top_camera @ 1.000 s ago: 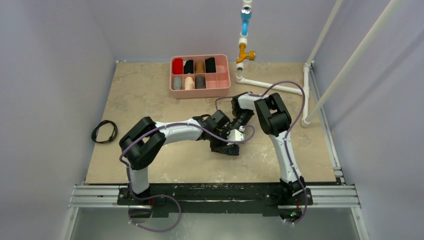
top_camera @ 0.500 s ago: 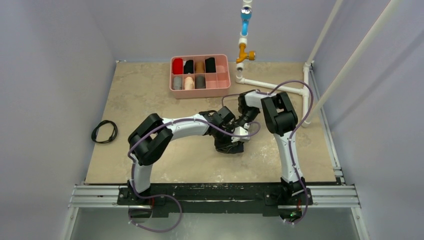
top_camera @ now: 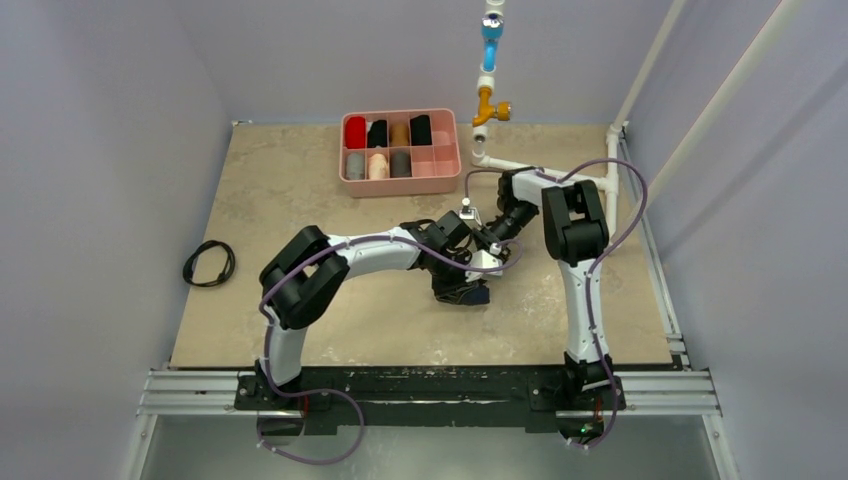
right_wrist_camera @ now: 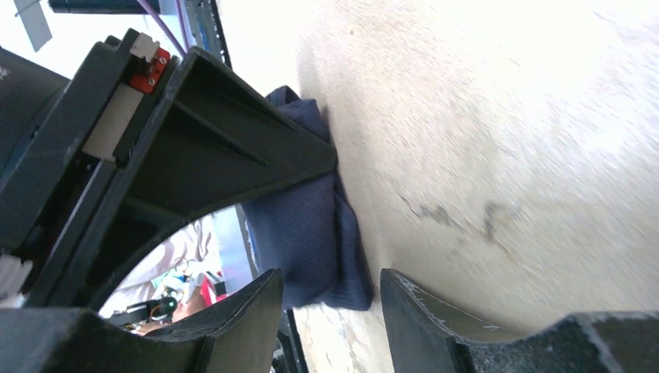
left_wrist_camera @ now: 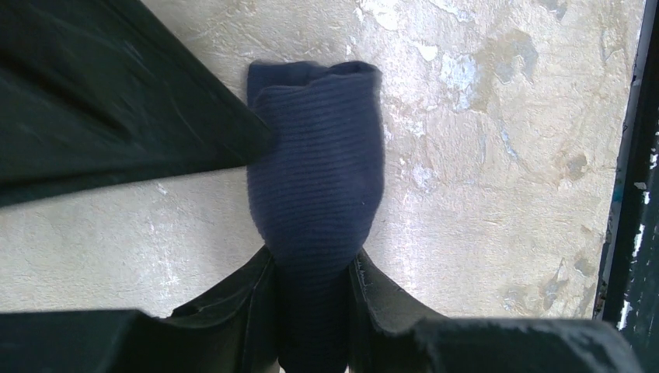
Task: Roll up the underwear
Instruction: Roll the underwear to the center of the board.
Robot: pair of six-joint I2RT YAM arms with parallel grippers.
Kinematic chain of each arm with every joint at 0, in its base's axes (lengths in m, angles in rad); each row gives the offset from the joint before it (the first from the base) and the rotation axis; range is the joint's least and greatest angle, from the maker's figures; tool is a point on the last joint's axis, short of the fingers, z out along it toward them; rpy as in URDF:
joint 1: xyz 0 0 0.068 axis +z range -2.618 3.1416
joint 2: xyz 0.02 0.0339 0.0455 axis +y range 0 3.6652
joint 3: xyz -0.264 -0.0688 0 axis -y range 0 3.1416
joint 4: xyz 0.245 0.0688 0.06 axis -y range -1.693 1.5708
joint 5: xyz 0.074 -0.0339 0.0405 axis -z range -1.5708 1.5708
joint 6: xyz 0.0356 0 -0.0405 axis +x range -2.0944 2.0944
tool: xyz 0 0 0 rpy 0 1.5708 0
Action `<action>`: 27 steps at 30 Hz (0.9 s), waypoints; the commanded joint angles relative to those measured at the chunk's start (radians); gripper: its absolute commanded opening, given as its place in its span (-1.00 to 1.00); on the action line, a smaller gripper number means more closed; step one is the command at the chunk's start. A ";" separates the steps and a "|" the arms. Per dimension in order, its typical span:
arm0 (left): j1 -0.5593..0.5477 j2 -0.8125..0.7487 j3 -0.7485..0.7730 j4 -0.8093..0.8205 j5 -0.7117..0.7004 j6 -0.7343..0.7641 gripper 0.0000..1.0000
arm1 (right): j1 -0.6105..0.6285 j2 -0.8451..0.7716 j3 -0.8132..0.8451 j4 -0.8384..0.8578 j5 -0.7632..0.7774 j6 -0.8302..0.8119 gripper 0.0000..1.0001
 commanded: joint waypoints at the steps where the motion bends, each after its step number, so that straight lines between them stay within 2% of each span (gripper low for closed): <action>1: -0.004 0.084 -0.027 -0.090 -0.059 0.011 -1.00 | -0.045 0.029 0.020 0.159 0.112 -0.079 0.03; 11: 0.041 0.113 0.032 -0.143 0.001 -0.032 -1.00 | -0.153 -0.122 -0.066 0.281 0.193 0.000 0.02; 27: 0.198 0.310 0.308 -0.377 0.165 -0.139 -1.00 | -0.204 -0.589 -0.539 0.671 0.293 0.130 0.02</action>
